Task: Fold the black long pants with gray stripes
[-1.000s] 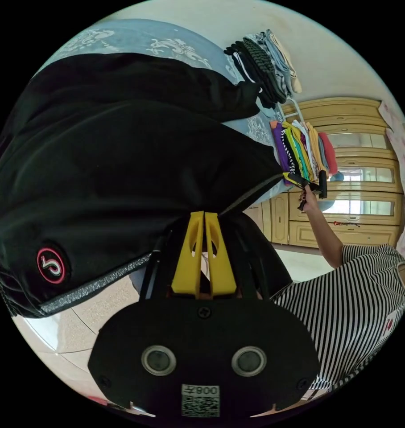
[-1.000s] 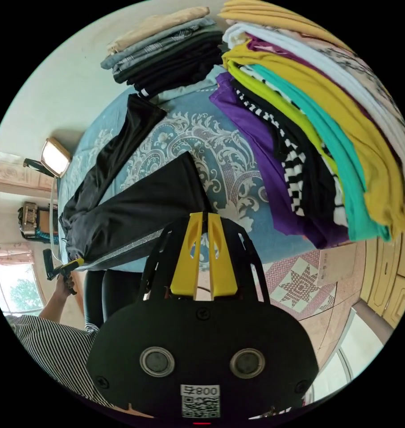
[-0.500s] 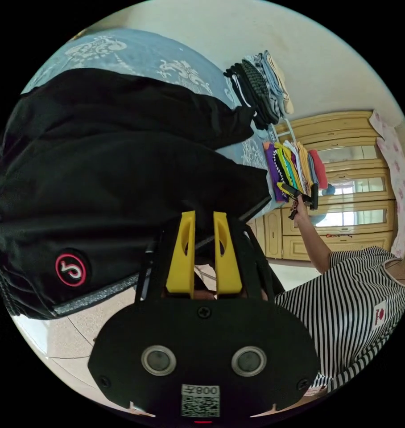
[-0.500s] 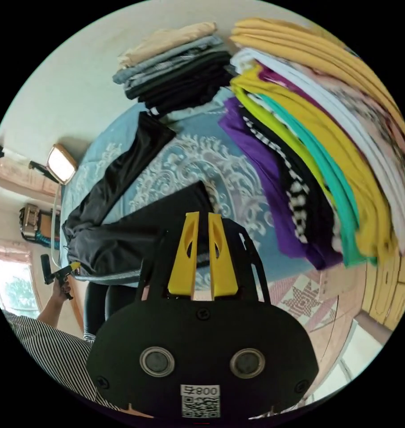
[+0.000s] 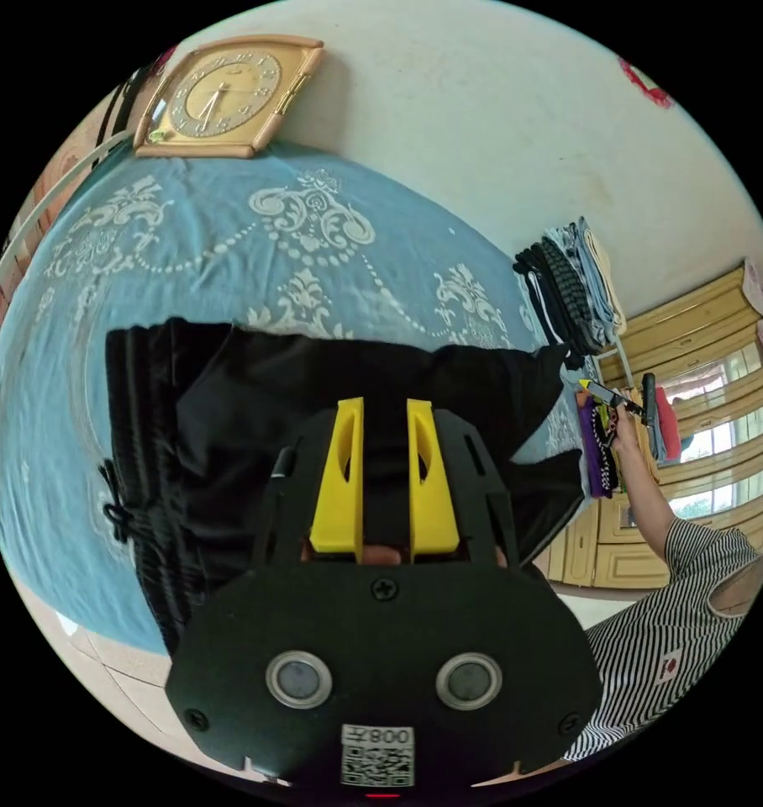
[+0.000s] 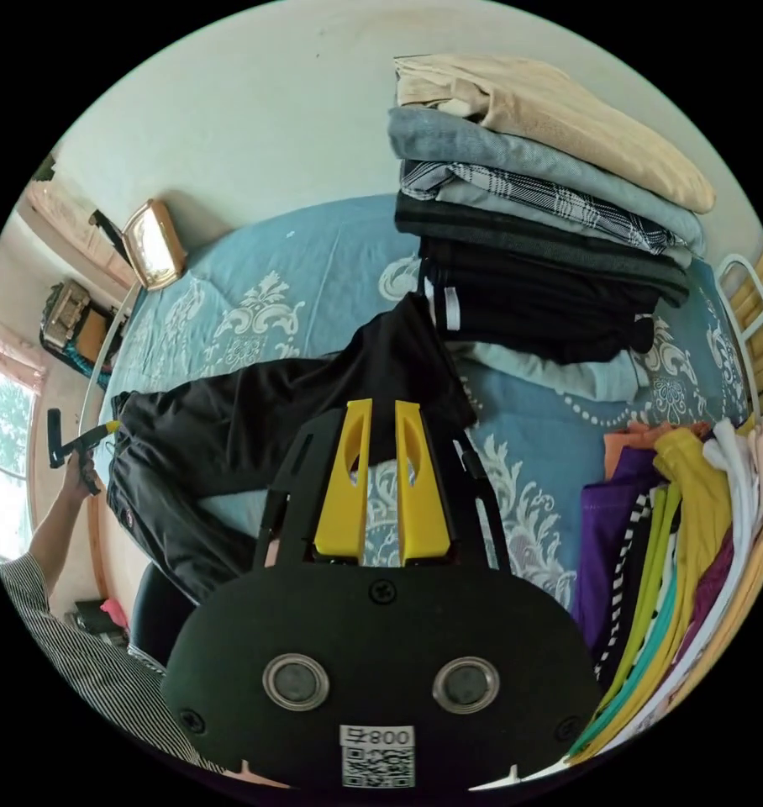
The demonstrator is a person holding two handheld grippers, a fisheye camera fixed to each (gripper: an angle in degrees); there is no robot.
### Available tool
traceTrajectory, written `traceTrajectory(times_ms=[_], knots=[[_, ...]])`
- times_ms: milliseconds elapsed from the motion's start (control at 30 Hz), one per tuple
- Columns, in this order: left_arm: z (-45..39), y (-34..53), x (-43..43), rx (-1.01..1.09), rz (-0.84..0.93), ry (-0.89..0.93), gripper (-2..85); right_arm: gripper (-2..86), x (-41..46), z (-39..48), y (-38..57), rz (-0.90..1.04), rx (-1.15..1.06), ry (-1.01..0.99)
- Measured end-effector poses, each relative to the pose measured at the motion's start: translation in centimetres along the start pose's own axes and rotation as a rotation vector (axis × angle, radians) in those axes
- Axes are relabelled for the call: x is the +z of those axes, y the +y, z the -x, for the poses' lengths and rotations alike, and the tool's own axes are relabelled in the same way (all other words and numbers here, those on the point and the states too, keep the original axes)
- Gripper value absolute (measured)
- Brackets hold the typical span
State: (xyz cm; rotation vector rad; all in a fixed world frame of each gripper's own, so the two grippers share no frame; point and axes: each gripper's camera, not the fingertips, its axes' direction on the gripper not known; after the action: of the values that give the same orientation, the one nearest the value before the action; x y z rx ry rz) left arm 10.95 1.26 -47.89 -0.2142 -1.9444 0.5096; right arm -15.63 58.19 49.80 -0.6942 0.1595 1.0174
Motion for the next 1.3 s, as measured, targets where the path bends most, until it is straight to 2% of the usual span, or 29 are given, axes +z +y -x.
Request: traceTrajectory(times_ms=[100, 200, 267, 367, 433, 467, 733, 1100, 1300], knots=[[0.0, -2.9, 1.5, 0.026, 0.017, -0.004, 8.7, 6.9, 2.6, -1.2, -2.6, 0.004, 0.047, 0.012], [-2.8, -3.9, 4.4, 0.110, 0.057, 0.153, 8.7, 7.1, 5.2, -2.3, -4.1, 0.015, 0.055, 0.018], [-6.9, -3.4, 7.8, 0.240, 0.131, 0.222, 8.6, 7.1, 7.1, -2.8, -4.9, 0.046, 0.059, 0.031], [-11.0, -2.6, 12.9, 0.365, 0.261, 0.168, 7.9, 6.7, 10.0, -3.7, -5.9, 0.097, 0.079, 0.045], [-12.0, -2.5, 15.0, 0.378, 0.305, 0.140, 6.3, 6.0, 11.5, -3.9, -6.6, 0.122, 0.083, 0.052], [-12.2, -2.6, 15.0, 0.379, 0.255, 0.107, 4.4, 5.5, 12.5, -3.9, -7.1, 0.141, 0.078, 0.062], [-12.9, -4.1, 13.7, 0.401, 0.246, 0.047, 0.7, 1.3, 15.6, -3.3, -9.8, 0.164, 0.020, 0.075], [-11.9, -4.8, 9.2, 0.392, 0.163, 0.130, 0.3, 0.0, 10.1, -3.8, -7.2, -0.055, 0.002, -0.134], [-10.2, -4.5, 11.1, 0.370, 0.290, 0.145, 0.9, 0.0, 16.6, -6.9, -3.4, 0.115, 0.162, -0.144]])
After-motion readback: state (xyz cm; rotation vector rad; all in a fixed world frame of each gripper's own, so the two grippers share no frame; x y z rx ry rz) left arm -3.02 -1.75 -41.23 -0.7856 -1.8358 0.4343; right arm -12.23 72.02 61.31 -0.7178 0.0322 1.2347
